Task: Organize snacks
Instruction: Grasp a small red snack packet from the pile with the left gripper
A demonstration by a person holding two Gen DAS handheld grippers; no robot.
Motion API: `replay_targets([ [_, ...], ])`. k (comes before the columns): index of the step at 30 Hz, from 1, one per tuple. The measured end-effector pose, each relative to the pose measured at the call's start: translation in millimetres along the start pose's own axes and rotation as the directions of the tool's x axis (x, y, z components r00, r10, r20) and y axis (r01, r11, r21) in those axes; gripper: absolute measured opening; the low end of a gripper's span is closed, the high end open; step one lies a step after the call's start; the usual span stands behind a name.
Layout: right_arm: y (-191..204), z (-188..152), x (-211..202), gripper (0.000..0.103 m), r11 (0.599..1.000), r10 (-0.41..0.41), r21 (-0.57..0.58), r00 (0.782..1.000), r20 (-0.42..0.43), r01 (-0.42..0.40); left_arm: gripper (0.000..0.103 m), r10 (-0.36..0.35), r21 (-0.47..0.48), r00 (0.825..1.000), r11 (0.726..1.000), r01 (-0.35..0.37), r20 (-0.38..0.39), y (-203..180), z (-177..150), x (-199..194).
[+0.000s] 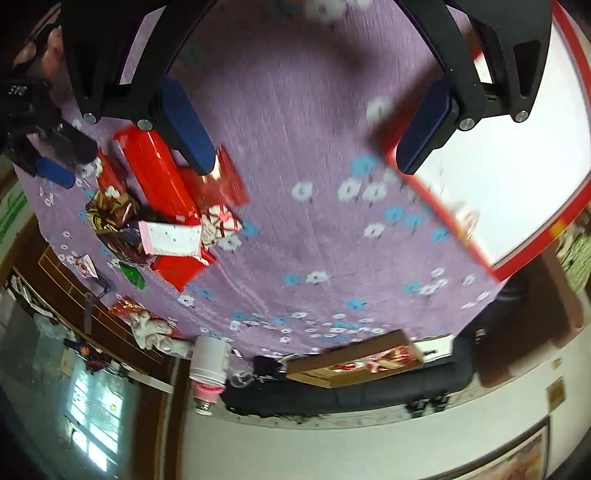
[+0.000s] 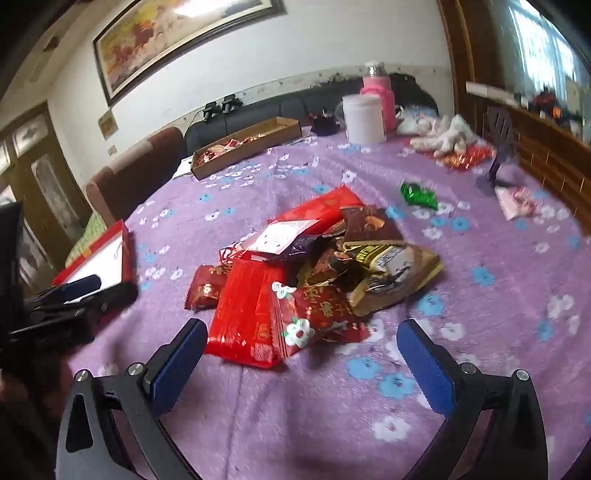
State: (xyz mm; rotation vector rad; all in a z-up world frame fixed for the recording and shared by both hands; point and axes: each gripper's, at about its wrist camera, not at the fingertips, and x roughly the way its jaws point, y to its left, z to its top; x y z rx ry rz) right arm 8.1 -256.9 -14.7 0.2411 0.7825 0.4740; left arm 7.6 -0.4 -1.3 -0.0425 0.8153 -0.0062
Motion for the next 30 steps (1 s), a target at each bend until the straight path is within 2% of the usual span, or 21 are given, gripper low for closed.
replay_targets([
  [2,-3,3,9,0.101,0.999,0.021,0.034,1.000,-0.022,-0.020,0.099,-0.062,0.036,0.998,0.997,0.063,-0.032,-6,6,13],
  [5,-9,6,20,0.096,0.996,0.039,0.077,0.998,-0.048,-0.036,0.099,-0.069,0.102,0.995,0.992,0.076,-0.075,-21,13,37],
  [6,-12,7,23,0.093,0.995,0.049,0.092,0.997,-0.060,-0.044,0.095,-0.093,0.114,0.992,0.988,0.103,-0.089,-25,14,45],
  [8,-19,6,32,0.088,0.988,0.089,0.133,0.991,-0.096,-0.076,0.092,-0.138,0.096,0.984,0.984,0.149,-0.113,-29,13,54],
  [11,-21,8,32,0.087,0.989,0.079,0.129,0.993,-0.083,-0.068,0.091,-0.192,0.097,0.976,0.975,0.202,-0.103,-33,16,63],
  [12,-21,8,33,0.087,0.990,0.076,0.126,0.993,-0.085,-0.065,0.091,-0.219,0.083,0.967,0.969,0.231,-0.128,-34,15,64],
  [14,-18,10,34,0.086,0.993,0.058,0.107,0.994,-0.095,-0.048,0.091,-0.209,0.090,0.965,0.970,0.225,-0.159,-38,14,65],
  [15,-17,11,35,0.083,0.995,0.043,0.095,0.994,-0.101,-0.033,0.091,-0.220,0.082,0.964,0.969,0.233,-0.149,-42,15,64],
  [16,-16,11,35,0.080,0.996,0.029,0.088,0.994,-0.103,-0.020,0.091,-0.199,0.089,0.968,0.973,0.214,-0.154,-46,14,66],
  [17,-16,12,36,0.075,0.996,0.017,0.085,0.994,-0.104,-0.008,0.091,-0.177,0.100,0.971,0.976,0.195,-0.163,-48,15,67],
  [19,-21,14,37,0.067,0.996,0.008,0.092,0.995,-0.103,0.002,0.091,-0.174,0.100,0.964,0.975,0.197,-0.201,-48,12,68],
  [23,-23,16,37,0.045,0.997,-0.049,0.062,0.992,-0.114,0.056,0.091,-0.165,0.115,0.966,0.975,0.190,-0.201,-49,12,65],
  [25,-30,14,35,0.041,0.996,-0.025,0.077,0.994,-0.111,0.034,0.090,-0.175,0.121,0.965,0.972,0.201,-0.196,-50,14,63],
  [27,-35,13,31,0.038,0.996,-0.007,0.089,0.993,-0.114,0.017,0.077,-0.190,0.138,0.962,0.966,0.219,-0.198,-52,15,62],
  [30,-45,10,25,0.038,0.990,0.056,0.136,0.992,-0.116,-0.040,0.067,-0.231,0.138,0.952,0.956,0.261,-0.201,-54,15,63],
])
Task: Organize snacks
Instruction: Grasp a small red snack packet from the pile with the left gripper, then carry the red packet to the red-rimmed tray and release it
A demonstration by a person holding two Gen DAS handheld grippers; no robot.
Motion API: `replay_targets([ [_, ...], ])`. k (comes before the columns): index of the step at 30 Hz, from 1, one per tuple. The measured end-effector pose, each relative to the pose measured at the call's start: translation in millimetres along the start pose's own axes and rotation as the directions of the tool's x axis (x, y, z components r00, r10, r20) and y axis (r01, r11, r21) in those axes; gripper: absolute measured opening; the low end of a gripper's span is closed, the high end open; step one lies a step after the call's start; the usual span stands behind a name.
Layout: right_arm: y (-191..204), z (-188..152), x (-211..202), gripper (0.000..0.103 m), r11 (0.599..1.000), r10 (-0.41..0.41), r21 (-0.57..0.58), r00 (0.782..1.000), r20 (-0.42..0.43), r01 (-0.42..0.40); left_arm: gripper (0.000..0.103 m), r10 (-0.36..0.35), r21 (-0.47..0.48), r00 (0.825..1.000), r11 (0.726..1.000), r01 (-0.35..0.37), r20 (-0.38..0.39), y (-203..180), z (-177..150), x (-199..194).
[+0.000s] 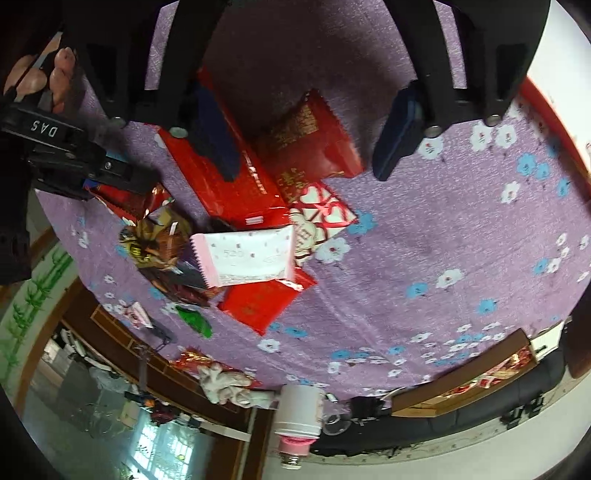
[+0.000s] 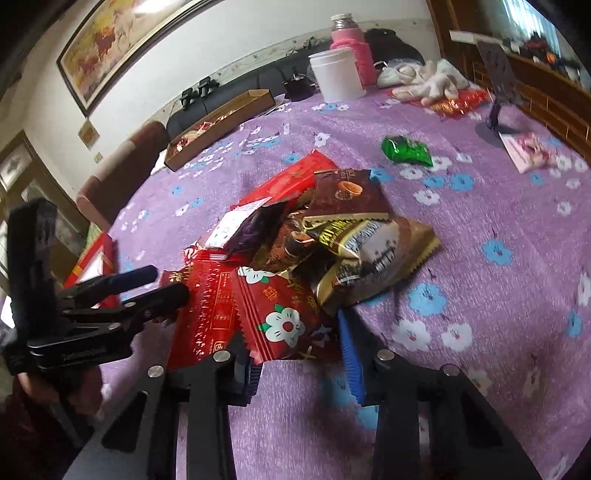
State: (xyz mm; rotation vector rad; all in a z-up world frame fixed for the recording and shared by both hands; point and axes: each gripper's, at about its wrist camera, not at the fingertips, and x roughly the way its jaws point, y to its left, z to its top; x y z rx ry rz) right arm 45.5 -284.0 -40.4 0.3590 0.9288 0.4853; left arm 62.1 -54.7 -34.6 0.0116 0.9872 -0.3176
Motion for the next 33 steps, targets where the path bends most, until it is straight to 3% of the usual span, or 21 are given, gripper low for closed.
replay_targets([
  [4,-10,-6,-6,0.038,0.998,0.054,0.019,0.998,-0.011,-0.054,0.059,-0.036,-0.002,0.999,0.999,0.036,0.016,0,2,1],
  [7,-13,-10,-10,0.038,0.997,0.067,0.036,0.998,-0.009,-0.067,0.039,-0.053,-0.018,0.998,0.998,0.053,0.017,2,1,3],
  [10,-15,-12,-11,0.038,0.996,0.073,0.047,0.997,-0.002,-0.073,0.038,-0.084,-0.031,0.996,0.996,0.085,0.022,-3,-5,0],
  [19,-8,-21,-18,0.039,0.999,0.035,0.024,0.999,0.003,-0.035,0.031,-0.055,-0.001,0.997,0.998,0.055,0.055,-26,-32,-18],
  [24,-7,-32,-29,0.038,0.999,0.028,0.019,1.000,0.002,-0.028,0.027,-0.061,-0.037,0.995,0.997,0.063,0.076,-29,-50,-37],
  [33,38,-42,-45,0.035,0.996,0.074,-0.060,0.997,0.009,-0.073,0.020,0.062,-0.099,0.986,0.994,-0.047,0.154,-7,-92,-99],
])
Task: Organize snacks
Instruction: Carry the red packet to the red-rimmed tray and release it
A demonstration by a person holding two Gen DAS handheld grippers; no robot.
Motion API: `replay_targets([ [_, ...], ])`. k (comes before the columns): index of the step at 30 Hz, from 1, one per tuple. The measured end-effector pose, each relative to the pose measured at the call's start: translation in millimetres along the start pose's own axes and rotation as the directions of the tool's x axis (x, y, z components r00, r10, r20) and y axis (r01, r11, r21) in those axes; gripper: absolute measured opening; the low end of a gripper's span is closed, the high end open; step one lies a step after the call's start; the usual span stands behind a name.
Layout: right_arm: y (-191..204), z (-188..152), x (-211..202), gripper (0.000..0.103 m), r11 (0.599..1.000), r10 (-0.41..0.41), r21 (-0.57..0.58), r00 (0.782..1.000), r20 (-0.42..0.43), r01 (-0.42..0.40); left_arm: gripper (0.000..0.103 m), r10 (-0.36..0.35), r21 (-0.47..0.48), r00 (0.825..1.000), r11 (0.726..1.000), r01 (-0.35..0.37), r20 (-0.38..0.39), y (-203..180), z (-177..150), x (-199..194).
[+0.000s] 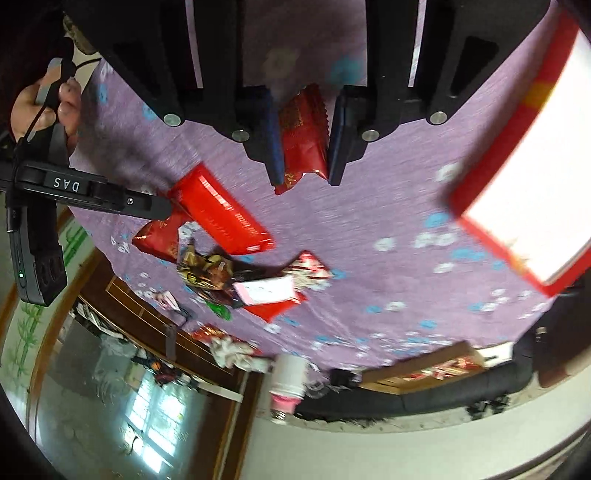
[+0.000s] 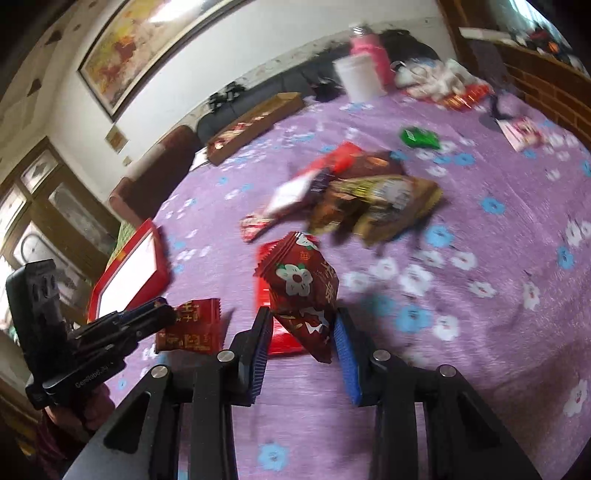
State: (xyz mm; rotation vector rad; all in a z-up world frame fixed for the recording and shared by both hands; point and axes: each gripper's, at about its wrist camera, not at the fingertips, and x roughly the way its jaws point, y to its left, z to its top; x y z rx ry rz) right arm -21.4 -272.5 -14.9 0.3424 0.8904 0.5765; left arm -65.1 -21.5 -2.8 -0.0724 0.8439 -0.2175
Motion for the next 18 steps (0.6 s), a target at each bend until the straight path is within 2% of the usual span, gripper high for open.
replay_targets([
  [2,15,-2,7,0.034,1.000,0.024,-0.018,0.999,-0.023,-0.025,0.018,0.013,-0.017,1.000,1.000,-0.013,0.015,12,-4,-11],
  [8,43,-11,22,0.034,0.998,0.022,-0.052,0.998,-0.057,-0.025,0.016,-0.001,-0.064,1.000,0.998,0.003,0.028,36,-26,-27],
  [11,53,-13,20,0.028,0.997,0.031,-0.072,0.998,-0.049,-0.034,0.015,-0.016,-0.080,0.999,0.997,0.020,0.048,40,-35,-33],
  [13,61,-14,22,0.028,0.996,0.042,-0.081,0.998,-0.052,-0.047,0.015,-0.022,-0.086,0.998,0.996,0.026,0.058,43,-40,-35],
  [18,74,-21,34,0.030,0.993,0.030,-0.108,0.995,-0.095,-0.041,0.015,-0.046,-0.050,0.997,0.998,0.049,0.058,41,-52,-38],
])
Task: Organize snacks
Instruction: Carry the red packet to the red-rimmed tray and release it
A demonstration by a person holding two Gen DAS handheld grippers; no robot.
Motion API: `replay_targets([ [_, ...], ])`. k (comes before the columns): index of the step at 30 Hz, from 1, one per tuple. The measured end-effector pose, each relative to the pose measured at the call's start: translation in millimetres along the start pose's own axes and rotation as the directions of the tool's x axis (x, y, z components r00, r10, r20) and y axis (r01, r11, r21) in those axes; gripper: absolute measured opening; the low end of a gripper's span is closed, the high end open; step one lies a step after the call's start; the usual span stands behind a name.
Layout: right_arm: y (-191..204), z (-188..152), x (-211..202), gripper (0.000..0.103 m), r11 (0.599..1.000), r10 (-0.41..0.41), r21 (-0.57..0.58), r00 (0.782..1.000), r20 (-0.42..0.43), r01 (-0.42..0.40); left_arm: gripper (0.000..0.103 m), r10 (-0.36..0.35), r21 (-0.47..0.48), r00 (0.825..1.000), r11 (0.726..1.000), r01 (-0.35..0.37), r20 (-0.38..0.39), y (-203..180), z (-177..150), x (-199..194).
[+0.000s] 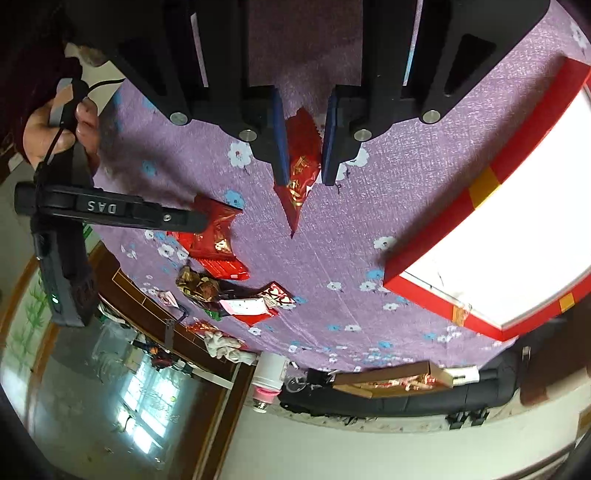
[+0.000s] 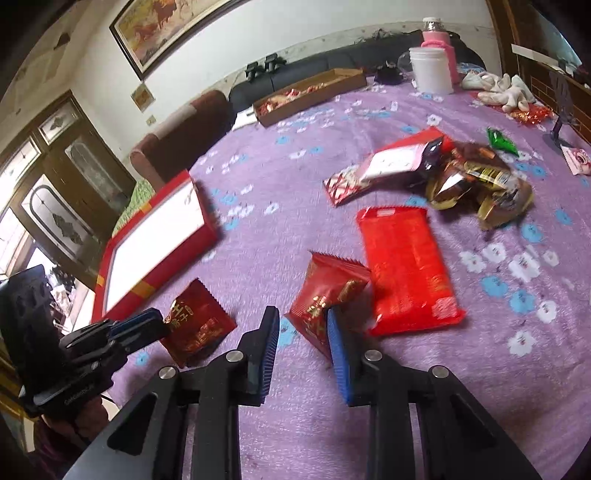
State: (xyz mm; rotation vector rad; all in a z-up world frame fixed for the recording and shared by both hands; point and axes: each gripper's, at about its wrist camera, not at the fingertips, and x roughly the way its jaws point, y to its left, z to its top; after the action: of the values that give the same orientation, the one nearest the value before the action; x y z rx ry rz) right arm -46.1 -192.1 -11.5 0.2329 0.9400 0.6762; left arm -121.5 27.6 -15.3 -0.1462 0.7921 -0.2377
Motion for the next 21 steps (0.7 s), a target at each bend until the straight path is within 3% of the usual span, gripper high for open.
replay_targets([
  [4,-3,-2,6,0.032,1.000,0.000,0.027,1.000,-0.023,0.001,0.016,-0.021,0.033,0.999,0.999,0.022,-0.035,-1,0,-1],
  [6,-9,-1,9,0.040,0.998,0.014,0.061,1.000,-0.026,-0.013,0.017,0.003,0.062,0.999,0.998,0.000,-0.045,-6,0,1],
  [11,-24,4,15,0.042,0.992,0.034,0.124,0.999,-0.008,-0.032,0.019,0.009,0.071,0.998,0.997,-0.005,-0.062,-8,5,12],
  [14,-31,7,17,0.049,0.982,0.073,0.173,0.997,0.003,-0.072,0.023,0.022,0.077,0.997,0.997,-0.016,-0.075,-9,6,18],
  [17,-31,10,20,0.049,0.981,0.062,0.184,0.998,0.012,-0.063,0.031,0.042,0.072,0.995,0.997,-0.036,-0.092,-9,5,23],
  [21,-26,8,20,0.036,0.991,0.004,0.134,1.000,0.019,-0.007,0.031,0.050,0.070,0.996,0.997,-0.044,-0.079,-12,3,28],
])
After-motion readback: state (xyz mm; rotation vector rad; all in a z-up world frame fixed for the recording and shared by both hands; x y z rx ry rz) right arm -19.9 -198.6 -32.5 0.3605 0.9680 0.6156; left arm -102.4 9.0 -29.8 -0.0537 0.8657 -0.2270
